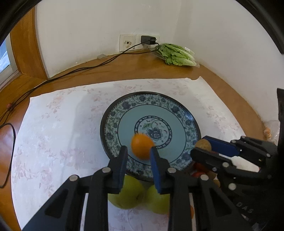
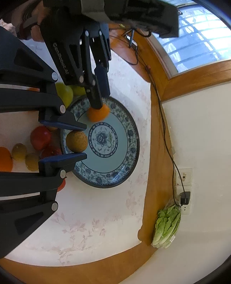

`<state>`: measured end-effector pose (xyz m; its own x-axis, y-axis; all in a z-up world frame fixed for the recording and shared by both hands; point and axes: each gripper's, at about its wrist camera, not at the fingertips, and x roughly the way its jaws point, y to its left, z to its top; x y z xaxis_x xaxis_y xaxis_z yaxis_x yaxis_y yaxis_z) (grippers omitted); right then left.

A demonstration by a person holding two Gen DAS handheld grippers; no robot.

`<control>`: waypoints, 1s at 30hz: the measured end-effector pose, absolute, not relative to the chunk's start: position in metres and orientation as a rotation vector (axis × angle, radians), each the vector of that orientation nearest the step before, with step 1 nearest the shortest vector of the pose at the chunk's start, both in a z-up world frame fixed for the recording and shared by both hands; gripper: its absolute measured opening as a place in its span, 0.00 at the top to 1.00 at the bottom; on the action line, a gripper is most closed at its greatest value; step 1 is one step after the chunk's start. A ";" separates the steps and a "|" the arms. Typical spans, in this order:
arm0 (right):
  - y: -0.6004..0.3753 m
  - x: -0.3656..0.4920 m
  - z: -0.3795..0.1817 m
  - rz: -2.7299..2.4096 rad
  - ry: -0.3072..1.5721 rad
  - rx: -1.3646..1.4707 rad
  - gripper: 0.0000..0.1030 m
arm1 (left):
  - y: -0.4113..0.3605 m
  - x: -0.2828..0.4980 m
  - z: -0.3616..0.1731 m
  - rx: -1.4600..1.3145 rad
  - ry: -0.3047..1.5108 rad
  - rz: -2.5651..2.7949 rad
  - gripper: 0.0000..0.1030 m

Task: Organize fruits
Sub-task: 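Carry the orange with the left tool onto the plate while the right tool places the brown fruit, then grasp the large green pear with the left tool while the right tool grasps an orange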

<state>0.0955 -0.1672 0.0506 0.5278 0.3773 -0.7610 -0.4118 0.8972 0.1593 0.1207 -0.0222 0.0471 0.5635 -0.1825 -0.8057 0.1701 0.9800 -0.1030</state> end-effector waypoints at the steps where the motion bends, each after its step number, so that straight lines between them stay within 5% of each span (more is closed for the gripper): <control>1: -0.166 0.098 0.048 0.467 0.903 -0.045 0.74 | -0.022 0.122 0.046 -0.014 0.949 -0.210 0.74; 14: -0.165 0.111 0.034 0.456 0.942 -0.044 0.74 | -0.021 0.122 0.036 -0.035 0.983 -0.223 0.73; 19: -0.171 0.108 0.038 0.442 0.928 -0.023 0.65 | -0.020 0.116 0.044 -0.030 0.968 -0.220 0.55; 30: -0.190 0.087 0.053 0.424 0.894 0.035 0.50 | -0.020 0.098 0.057 0.000 0.947 -0.193 0.33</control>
